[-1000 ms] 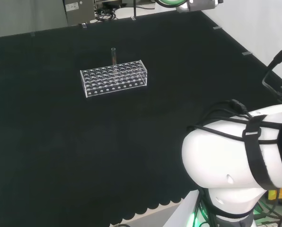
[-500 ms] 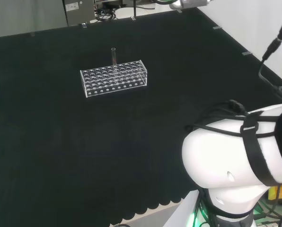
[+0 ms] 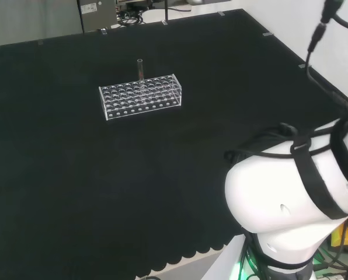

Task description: Pick up the test tube.

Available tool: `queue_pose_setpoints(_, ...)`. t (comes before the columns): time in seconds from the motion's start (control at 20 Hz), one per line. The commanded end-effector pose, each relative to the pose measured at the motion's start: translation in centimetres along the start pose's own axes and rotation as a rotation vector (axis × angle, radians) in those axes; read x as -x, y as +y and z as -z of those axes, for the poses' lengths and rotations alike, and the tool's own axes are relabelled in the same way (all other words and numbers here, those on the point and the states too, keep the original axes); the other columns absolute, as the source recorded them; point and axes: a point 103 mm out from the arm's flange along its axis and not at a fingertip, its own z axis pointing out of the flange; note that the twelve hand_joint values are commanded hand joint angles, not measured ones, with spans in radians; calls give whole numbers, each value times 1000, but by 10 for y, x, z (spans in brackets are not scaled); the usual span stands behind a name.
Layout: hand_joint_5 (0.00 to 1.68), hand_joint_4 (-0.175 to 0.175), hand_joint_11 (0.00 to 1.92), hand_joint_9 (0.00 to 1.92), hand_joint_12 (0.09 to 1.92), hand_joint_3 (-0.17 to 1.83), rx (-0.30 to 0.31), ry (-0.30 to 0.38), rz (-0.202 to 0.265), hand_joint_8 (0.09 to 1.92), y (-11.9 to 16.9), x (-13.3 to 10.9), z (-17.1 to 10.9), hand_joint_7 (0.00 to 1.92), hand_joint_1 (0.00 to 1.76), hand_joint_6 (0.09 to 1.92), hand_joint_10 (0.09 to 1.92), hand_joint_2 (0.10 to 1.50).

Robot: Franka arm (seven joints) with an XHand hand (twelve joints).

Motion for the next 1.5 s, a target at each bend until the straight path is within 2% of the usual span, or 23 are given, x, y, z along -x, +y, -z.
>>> queue_pose_setpoints(0.05,420,-140,139,396,1559,372,-62,18,7,901,54,-18,-16,490,827,103,901,778)
queue_pose_setpoints(0.35,473,-151,231,533,1525,440,-152,-18,-5,904,88,-17,-48,566,828,156,865,756)
queue_pose_setpoints(0.75,476,-152,225,543,1522,456,-262,-32,-10,903,124,-15,-91,568,827,176,859,762)
queue_pose_setpoints(1.05,417,-152,217,541,1527,495,-321,-27,-12,909,147,-14,-118,561,828,321,857,748)
queue_pose_setpoints(1.5,426,-158,225,560,1523,505,-425,-43,-26,901,177,-10,-165,604,831,403,849,749)
